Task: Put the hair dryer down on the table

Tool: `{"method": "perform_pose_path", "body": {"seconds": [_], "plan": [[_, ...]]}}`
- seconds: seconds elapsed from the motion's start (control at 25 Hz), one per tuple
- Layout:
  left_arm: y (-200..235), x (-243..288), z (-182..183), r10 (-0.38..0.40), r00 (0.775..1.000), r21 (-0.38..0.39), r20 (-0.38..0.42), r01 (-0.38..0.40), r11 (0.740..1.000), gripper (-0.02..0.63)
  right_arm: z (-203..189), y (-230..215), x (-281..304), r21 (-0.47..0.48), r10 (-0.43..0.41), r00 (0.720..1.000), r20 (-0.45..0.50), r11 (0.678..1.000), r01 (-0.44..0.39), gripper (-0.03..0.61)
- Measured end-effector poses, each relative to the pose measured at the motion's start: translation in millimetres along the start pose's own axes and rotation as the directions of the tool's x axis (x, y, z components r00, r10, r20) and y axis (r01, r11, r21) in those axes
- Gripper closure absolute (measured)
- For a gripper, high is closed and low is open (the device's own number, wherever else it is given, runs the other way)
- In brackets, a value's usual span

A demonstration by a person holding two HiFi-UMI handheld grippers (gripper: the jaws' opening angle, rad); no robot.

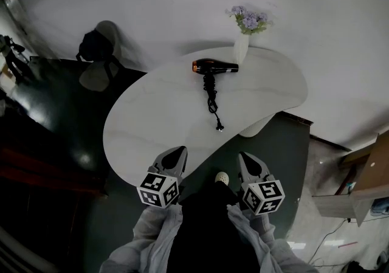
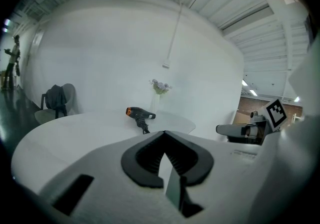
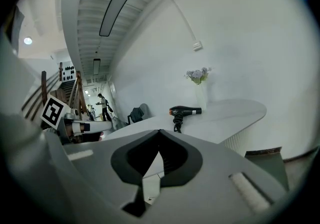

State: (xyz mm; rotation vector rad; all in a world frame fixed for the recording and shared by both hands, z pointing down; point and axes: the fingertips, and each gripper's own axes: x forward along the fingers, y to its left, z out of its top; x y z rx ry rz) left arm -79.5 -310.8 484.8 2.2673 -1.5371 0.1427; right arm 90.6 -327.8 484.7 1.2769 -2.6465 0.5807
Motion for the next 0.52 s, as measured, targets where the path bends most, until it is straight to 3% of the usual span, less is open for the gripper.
{"method": "perform_pose_path", "body": {"seconds": [0.52], "plan": [[16, -33, -24, -0.004, 1.000, -0.028, -0.019, 0.003, 1.000, 0.614, -28, 31, -8, 0.040, 0.001, 1.000, -0.031, 0.999, 0.000, 0.568]]}}
